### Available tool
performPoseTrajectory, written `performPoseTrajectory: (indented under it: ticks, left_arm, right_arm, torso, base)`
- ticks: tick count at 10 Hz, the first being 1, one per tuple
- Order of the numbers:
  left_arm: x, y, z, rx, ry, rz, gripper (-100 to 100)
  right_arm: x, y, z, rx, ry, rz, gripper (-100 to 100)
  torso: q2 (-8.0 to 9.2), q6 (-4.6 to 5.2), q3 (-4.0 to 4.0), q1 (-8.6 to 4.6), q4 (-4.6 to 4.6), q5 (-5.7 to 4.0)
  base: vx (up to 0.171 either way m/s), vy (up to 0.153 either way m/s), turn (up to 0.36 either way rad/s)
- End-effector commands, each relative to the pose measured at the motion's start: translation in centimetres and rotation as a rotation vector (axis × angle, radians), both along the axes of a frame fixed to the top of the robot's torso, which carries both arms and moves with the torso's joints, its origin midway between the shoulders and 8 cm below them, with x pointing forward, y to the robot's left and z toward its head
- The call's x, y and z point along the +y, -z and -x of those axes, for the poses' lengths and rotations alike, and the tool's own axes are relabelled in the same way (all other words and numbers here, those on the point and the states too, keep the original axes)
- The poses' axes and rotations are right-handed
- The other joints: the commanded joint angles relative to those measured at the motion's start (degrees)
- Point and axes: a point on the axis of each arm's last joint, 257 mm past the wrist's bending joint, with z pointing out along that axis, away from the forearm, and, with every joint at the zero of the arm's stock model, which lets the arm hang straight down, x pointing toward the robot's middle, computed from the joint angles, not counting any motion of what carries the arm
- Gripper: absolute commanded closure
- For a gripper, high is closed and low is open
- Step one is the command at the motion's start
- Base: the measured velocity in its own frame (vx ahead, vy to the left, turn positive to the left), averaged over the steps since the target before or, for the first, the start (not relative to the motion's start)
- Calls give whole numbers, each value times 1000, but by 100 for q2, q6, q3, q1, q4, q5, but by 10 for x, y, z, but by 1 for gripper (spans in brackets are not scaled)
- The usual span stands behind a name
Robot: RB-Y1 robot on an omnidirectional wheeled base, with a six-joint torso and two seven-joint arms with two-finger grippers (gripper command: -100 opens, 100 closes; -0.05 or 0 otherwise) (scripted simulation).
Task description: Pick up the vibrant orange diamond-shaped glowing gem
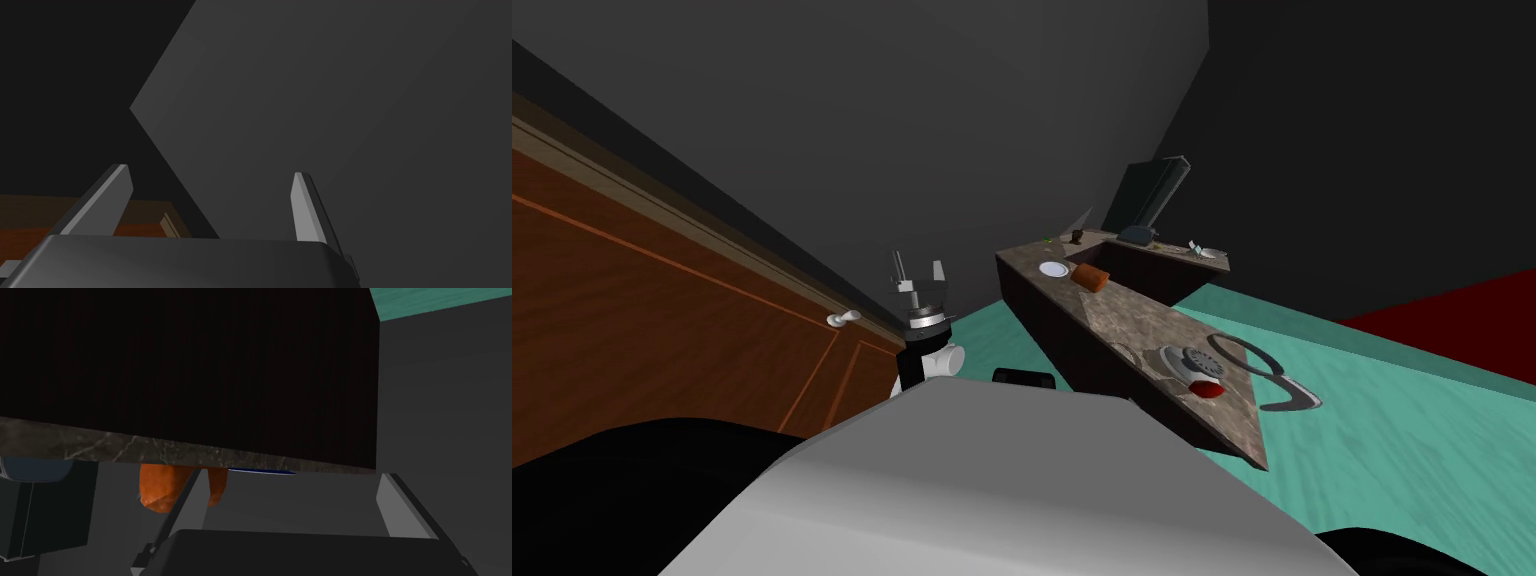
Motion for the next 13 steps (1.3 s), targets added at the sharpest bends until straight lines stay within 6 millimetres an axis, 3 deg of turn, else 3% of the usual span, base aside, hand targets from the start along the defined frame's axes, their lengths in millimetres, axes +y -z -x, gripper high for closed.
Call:
performPoseTrajectory:
  ticks: [1, 2, 3, 4, 5, 6, 7, 8, 9, 10, 11, 12, 13]
  left_arm:
    - [0, 0, 0, 0, 0, 0, 0]
    - [0, 0, 0, 0, 0, 0, 0]
    - [0, 0, 0, 0, 0, 0, 0]
    - [0, 0, 0, 0, 0, 0, 0]
    - [0, 0, 0, 0, 0, 0, 0]
    - [0, 0, 0, 0, 0, 0, 0]
    - [0, 0, 0, 0, 0, 0, 0]
    - [0, 0, 0, 0, 0, 0, 0]
    - [0, 0, 0, 0, 0, 0, 0]
    - [0, 0, 0, 0, 0, 0, 0]
    - [0, 0, 0, 0, 0, 0, 0]
    - [0, 0, 0, 0, 0, 0, 0]
    - [0, 0, 0, 0, 0, 0, 0]
  right_arm:
    - [-7, 9, 13, 38, -17, 56, -100]
    - [-26, 21, 41, 110, -30, 142, -100]
    - [-26, 22, 42, 114, -40, 153, -100]
    - [-47, 32, 71, 186, -57, 240, -100]
    - [-47, 33, 72, 189, -66, 249, -100]
    - [-67, 40, 101, 262, -89, 338, -100]
    - [-67, 41, 102, 264, -97, 345, -100]
    - [-87, 45, 131, 335, -127, 429, -100]
    - [-88, 45, 132, 338, -132, 439, -100]
    - [-108, 46, 160, 408, -168, 522, -100]
    - [-109, 46, 161, 410, -171, 530, -100]
    - [-129, 44, 189, 479, -211, 612, -100]
    - [-130, 44, 189, 481, -213, 619, -100]
  torso:
    - [0, 0, 0, 0, 0, 0]
    - [6, 2, 3, -4, 1, -1]
    - [7, 0, 4, -3, 2, 0]
    - [6, 1, 4, -9, 2, -2]
    - [-1, -1, 0, -9, 1, -2]
    - [3, 2, 1, -16, 1, -3]
    - [4, 0, 2, -14, 1, -2]
    - [9, 1, 5, -17, 3, -4]
    - [8, 0, 5, -16, 2, -3]
    - [10, 1, 6, -18, 3, -4]
    - [9, 0, 5, -17, 2, -3]
    - [11, 1, 6, -20, 3, -4]
    - [10, 1, 6, -20, 3, -5]
  base:
    - [51, 81, 63]
    - [54, 87, 129]
    - [60, 67, 65]
    - [82, 75, 145]
    - [68, 47, 80]
    - [66, 55, 139]
    - [49, 48, 60]
    - [57, 54, 145]
    - [50, 43, 80]
    - [56, 51, 134]
    - [51, 36, 77]
    - [59, 40, 168]
    - [55, 28, 52]
